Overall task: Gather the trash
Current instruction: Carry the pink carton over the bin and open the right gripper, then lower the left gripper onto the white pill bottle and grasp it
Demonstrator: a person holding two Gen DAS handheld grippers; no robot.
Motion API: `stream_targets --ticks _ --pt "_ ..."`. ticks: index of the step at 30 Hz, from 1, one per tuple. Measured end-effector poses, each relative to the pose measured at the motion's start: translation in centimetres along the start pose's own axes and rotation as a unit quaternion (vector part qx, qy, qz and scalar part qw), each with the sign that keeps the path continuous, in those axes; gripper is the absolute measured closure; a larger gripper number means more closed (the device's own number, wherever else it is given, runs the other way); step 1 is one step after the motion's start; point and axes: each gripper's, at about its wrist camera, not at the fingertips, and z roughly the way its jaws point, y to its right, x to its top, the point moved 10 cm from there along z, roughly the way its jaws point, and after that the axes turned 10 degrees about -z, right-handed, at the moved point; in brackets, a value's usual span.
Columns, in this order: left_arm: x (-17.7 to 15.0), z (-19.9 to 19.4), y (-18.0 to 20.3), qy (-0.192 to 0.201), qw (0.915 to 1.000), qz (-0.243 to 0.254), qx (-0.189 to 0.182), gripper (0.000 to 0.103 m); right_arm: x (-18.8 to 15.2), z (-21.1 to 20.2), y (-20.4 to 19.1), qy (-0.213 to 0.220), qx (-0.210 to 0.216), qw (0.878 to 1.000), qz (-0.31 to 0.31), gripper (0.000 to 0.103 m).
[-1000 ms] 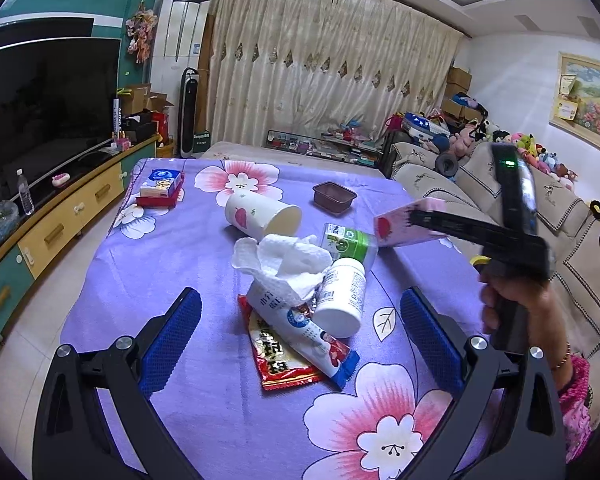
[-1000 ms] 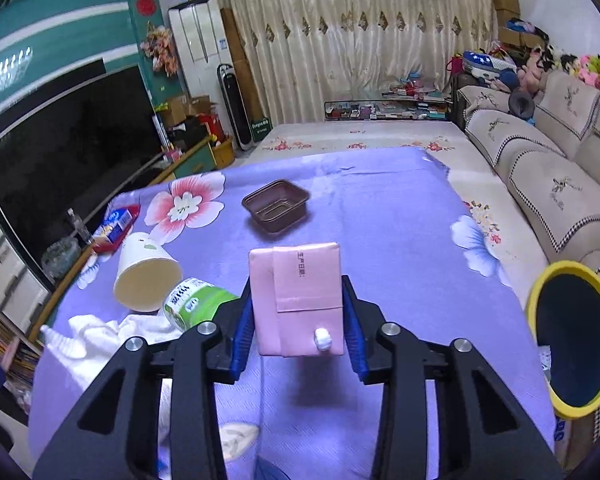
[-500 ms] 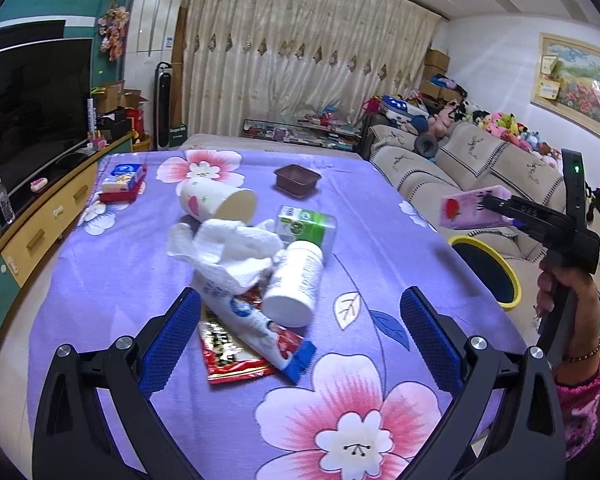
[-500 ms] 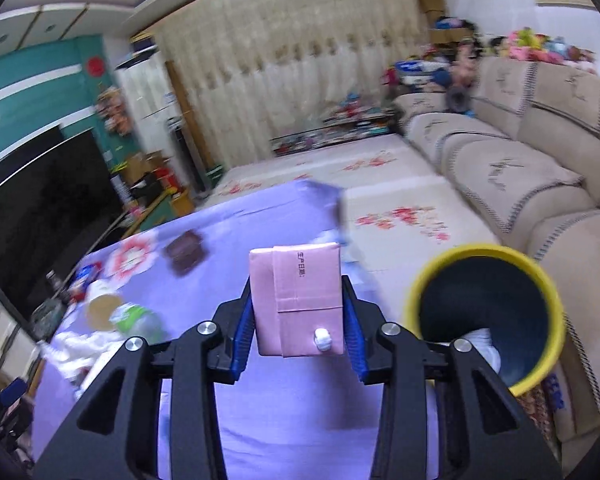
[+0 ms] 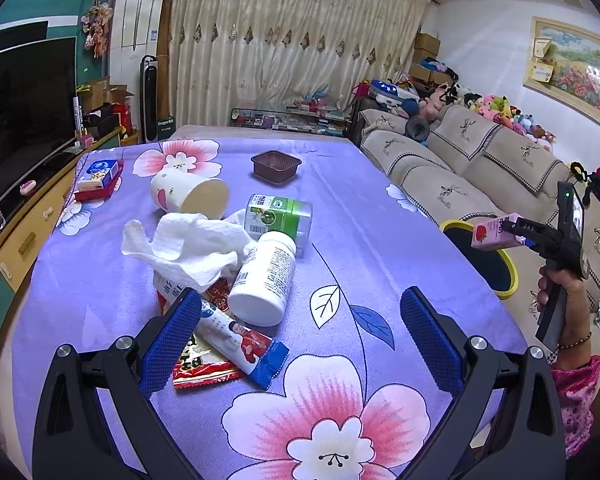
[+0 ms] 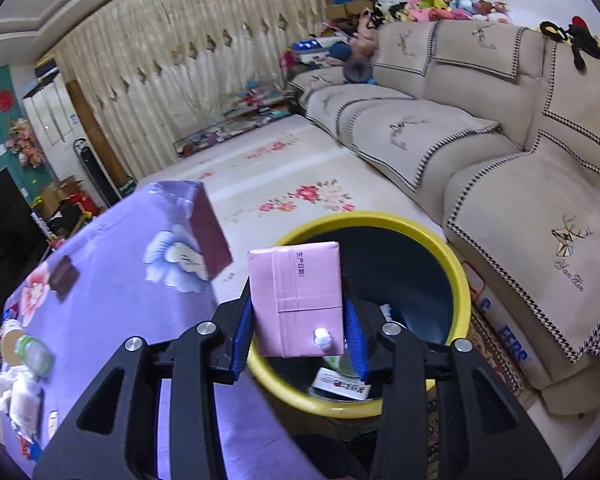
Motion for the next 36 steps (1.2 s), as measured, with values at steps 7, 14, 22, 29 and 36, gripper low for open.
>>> stream_targets --ticks 7,14,22,29,36 --pt "0.1 0.9 -0.2 -0.012 0.9999 0.002 0.002 0.005 -0.6 1.1 0.3 -0.006 -0.003 1.000 0.010 0.057" --pt "-0.2 2.3 0.6 -0.035 0.9991 0.005 -0.023 0.005 -0.8 0.9 -0.4 -0.007 0.006 1.000 0.007 0.057" --pt "-0.1 5.3 1.4 -0.066 0.9968 0.027 -0.034 0.005 -0.8 1.0 -0.6 -0.009 0.014 1.000 0.007 0.057" --pt "0.2 8.1 1.5 -0.093 0.9940 0.050 -0.028 0.005 -1.1 1.5 -0.6 -0.014 0.021 1.000 0.007 0.057" --pt "0.3 10.2 1.0 -0.112 0.9916 0.064 -0.008 0.005 -1.5 2.3 -0.5 -0.022 0.022 0.999 0.010 0.057"
